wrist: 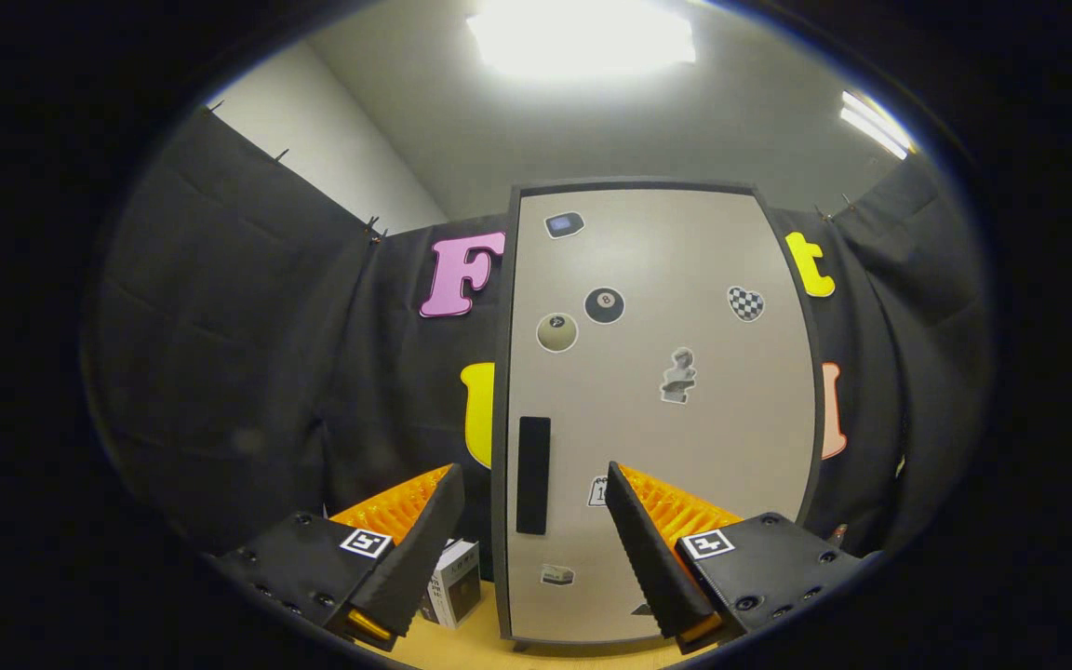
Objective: Open the shoe cabinet door, grab the shoes and put them into the shoe cabinet, then close the shoe cabinet door.
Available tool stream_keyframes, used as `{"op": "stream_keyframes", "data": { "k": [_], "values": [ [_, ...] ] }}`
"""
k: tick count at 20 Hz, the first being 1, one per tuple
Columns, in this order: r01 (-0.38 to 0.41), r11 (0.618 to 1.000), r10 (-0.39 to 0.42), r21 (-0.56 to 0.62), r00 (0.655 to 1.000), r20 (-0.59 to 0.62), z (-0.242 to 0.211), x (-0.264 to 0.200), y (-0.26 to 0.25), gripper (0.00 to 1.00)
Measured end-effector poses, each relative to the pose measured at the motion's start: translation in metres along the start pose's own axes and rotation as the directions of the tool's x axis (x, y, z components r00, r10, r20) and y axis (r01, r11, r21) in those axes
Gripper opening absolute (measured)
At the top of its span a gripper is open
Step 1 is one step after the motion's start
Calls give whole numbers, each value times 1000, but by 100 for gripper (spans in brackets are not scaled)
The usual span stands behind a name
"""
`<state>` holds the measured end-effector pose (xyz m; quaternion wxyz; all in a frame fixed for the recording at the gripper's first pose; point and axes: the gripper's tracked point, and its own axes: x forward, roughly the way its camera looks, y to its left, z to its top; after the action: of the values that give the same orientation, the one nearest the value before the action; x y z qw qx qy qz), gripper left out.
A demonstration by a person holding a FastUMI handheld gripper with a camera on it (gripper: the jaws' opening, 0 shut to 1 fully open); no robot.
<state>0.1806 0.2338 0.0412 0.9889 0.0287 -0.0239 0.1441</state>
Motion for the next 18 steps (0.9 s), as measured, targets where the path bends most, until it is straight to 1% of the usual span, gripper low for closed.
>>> {"op": "stream_keyframes", "data": {
  "k": [5,8,12,15,17,18],
  "values": [
    [36,999,-36,-35,999,7,-3,52,3,97],
    [38,999,-39,-35,999,-27,-14,77,11,97],
    [55,997,-58,-48,996,-73,-30,98,12,96],
    [72,997,-75,-35,993,-90,-38,108,9,89],
    [90,996,-91,-22,991,-101,-42,113,6,78],
    [96,995,-97,-13,989,-112,-44,115,5,75]
  ]
}}
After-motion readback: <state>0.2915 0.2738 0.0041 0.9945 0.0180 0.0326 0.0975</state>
